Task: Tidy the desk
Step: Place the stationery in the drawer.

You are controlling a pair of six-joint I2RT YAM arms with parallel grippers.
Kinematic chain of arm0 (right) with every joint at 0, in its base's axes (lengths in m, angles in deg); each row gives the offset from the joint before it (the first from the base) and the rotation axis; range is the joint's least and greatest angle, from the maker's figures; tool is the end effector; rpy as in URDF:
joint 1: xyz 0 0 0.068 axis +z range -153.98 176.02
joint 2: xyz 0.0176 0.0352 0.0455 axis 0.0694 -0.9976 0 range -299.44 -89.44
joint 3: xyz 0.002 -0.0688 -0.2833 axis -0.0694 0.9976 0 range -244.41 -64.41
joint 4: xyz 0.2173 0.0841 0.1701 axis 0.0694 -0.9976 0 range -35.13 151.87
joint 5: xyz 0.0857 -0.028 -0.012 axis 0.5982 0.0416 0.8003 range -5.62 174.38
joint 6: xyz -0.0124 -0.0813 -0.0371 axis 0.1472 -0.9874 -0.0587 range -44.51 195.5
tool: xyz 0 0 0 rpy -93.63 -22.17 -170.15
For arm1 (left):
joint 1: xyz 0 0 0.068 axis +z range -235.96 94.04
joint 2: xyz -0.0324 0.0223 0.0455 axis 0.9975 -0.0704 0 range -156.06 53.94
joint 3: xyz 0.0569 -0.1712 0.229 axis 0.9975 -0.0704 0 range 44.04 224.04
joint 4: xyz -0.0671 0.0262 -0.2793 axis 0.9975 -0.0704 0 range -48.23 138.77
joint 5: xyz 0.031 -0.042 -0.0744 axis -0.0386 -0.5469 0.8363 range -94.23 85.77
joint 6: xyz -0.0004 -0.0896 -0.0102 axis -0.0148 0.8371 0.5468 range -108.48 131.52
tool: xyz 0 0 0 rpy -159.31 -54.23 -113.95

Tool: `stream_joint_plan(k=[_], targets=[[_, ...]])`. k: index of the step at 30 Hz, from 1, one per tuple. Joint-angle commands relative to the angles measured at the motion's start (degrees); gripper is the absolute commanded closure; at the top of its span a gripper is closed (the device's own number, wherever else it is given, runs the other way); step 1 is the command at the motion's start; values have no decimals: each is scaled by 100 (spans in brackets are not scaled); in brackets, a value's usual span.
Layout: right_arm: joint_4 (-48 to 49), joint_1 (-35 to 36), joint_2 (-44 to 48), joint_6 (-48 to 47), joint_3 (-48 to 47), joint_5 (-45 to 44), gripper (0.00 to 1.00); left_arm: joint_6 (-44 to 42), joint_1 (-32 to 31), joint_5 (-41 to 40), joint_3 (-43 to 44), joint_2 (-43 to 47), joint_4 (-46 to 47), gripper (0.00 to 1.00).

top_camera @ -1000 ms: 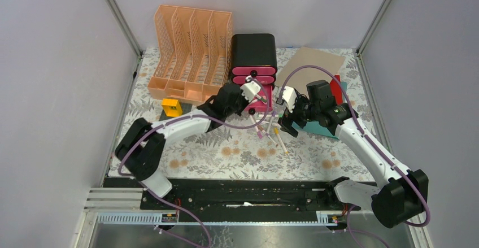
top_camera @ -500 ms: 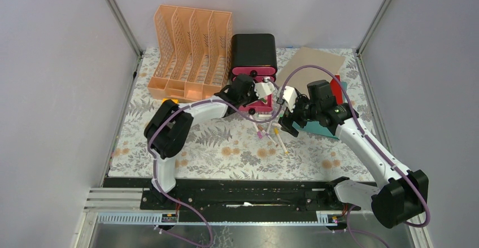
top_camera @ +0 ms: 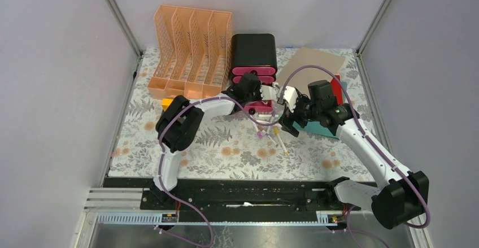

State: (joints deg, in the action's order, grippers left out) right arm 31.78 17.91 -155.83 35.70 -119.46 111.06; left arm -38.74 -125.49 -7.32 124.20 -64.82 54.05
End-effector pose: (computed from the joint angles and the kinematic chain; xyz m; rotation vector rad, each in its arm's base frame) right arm 0.2614 0.1440 0.2814 -1.3390 1.7802 0.3631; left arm 0.4166 -0.3381 0.1531 1.4992 1.5494 0.1667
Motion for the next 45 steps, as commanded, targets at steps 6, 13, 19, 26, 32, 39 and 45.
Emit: stream_joint_plan(k=[6, 13, 19, 26, 32, 39, 45], targets=[[109, -100, 190, -55, -6, 140, 2, -502, -2, -213, 653, -481, 551, 86], [108, -124, 221, -55, -7, 167, 2, -735, 7, -283, 975, -806, 434, 84], [106, -162, 252, -55, -7, 189, 2, -829, 4, -114, 975, -809, 132, 83], [107, -159, 256, -48, 0, 233, 2, -1069, 8, 280, 818, -586, -659, 85], [104, -168, 267, -46, 0, 259, 2, -992, 8, 467, 535, -226, -883, 84], [106, -175, 258, -46, 3, 279, 2, -445, 7, 327, 396, 234, -641, 73], [94, -183, 268, -46, 2, 283, 2, 30, 7, 28, 270, 488, -252, 56]])
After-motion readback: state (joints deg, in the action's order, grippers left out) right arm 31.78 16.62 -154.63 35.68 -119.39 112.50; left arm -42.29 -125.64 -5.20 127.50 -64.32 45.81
